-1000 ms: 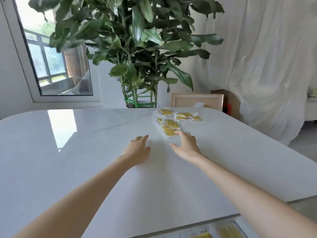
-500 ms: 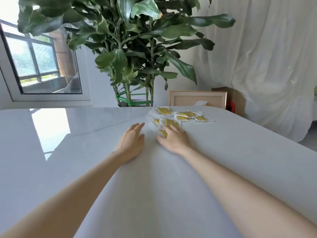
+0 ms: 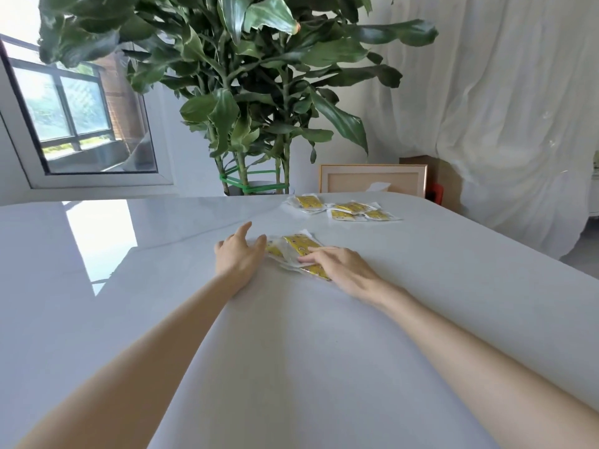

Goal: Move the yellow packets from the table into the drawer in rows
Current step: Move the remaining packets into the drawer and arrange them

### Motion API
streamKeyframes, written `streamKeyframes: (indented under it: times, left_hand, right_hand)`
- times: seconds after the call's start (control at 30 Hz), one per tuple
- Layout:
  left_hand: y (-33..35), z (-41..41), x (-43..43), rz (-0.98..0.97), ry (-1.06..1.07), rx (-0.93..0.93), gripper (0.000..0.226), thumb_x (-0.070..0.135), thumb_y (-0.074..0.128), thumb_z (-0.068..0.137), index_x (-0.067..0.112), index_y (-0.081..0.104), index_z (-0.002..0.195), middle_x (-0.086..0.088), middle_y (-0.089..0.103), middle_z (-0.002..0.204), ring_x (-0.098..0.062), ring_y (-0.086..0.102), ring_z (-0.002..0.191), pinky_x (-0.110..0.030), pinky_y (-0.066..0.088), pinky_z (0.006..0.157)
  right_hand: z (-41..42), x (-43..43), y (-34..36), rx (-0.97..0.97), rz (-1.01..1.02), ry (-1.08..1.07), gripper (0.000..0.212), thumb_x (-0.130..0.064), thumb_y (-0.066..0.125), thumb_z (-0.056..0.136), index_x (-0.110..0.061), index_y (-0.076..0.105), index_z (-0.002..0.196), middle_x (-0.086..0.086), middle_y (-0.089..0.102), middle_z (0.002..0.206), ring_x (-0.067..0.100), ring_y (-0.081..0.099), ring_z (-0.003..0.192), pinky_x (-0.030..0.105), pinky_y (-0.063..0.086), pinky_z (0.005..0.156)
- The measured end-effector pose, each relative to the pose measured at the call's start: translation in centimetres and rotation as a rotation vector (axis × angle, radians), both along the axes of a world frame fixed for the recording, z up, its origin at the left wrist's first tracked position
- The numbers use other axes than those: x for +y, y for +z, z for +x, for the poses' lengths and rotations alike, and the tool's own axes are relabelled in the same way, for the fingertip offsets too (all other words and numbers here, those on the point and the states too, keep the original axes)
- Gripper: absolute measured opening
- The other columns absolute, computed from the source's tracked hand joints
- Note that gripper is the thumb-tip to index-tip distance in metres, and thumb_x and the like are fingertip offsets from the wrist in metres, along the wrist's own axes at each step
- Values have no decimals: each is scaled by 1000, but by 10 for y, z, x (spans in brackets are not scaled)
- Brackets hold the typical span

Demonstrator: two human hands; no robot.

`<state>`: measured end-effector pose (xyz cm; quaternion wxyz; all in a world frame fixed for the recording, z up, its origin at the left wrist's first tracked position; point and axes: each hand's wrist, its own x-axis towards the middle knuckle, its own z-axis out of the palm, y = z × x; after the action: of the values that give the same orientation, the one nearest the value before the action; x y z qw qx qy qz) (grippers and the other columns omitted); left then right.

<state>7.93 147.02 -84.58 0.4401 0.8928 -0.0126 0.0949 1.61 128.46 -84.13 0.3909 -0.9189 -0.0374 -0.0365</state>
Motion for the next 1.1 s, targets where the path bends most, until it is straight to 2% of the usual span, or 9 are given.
streamKeyframes:
  times: [0.1, 0.17, 0.23, 0.37, 0.6, 0.67, 0.87, 1.03, 1.1]
  left_hand:
    - [-3, -7, -3, 170, 10, 15, 65, 52, 48, 88, 28, 32, 146, -5, 48, 141, -28, 24, 137, -36, 25, 111]
    - [-4, -10, -4, 206, 30, 5, 70, 57, 53, 83, 28, 34, 144, -1, 49, 140, -27, 25, 136, -35, 24, 111]
    - [-3, -12, -4, 190, 35, 3, 69, 57, 54, 82, 29, 36, 143, 2, 51, 137, -25, 26, 135, -35, 24, 111]
    - [-4, -13, -1, 193, 19, -7, 64, 50, 57, 82, 33, 39, 140, 8, 54, 135, -24, 28, 134, -33, 23, 109]
    - [-4, -11, 1, 173, 1, 14, 69, 52, 65, 77, 36, 38, 139, 11, 56, 130, -22, 32, 131, -31, 24, 107]
    - [-4, -11, 1, 179, 2, 19, 72, 54, 65, 76, 35, 37, 139, 11, 57, 129, -23, 32, 131, -32, 25, 107]
    - [-2, -11, 4, 220, -14, 89, 79, 58, 63, 77, 26, 35, 143, 3, 51, 136, -26, 28, 135, -33, 27, 109]
    - [-2, -16, 6, 115, 13, 54, 59, 46, 69, 78, 22, 51, 129, -2, 57, 128, -25, 40, 128, -33, 38, 102]
    - [-3, -18, 8, 68, 21, 16, 49, 36, 69, 81, 18, 55, 124, -4, 61, 123, -26, 50, 120, -35, 45, 96]
  right_hand:
    - [-4, 7, 9, -74, 60, -160, 45, -39, 33, 92, -34, 76, 79, -6, 73, 105, 18, 63, 102, 35, 50, 93]
    - [1, 10, 12, -142, -2, -248, 32, -38, 41, 92, -30, 72, 88, -2, 72, 104, 20, 63, 101, 35, 52, 87]
    - [9, 15, 13, -82, -93, -276, 28, -42, 47, 90, -31, 62, 110, -2, 63, 119, 20, 51, 119, 37, 46, 94]
    - [24, 25, 18, 110, -264, -332, 66, -61, 58, 80, -26, 43, 133, 2, 49, 134, 25, 32, 133, 38, 32, 100]
    - [46, 23, 27, 259, -48, -366, 106, -56, 85, 41, -12, 46, 129, 7, 52, 134, 30, 45, 128, 44, 37, 107]
    - [46, 24, 26, 216, -31, -396, 99, -55, 86, 34, -14, 53, 117, 6, 58, 124, 29, 48, 124, 44, 39, 104]
    - [37, 12, 34, 114, 80, -399, 73, -30, 86, 65, -9, 54, 127, 4, 57, 129, 24, 55, 116, 30, 48, 90]
    - [24, 0, 43, 115, 234, -383, 61, -24, 79, 76, -5, 52, 128, 8, 54, 131, 25, 54, 116, 31, 45, 88]
    - [17, -4, 49, 138, 365, -389, 47, -19, 80, 75, -5, 62, 116, 9, 65, 113, 22, 64, 97, 27, 50, 75]
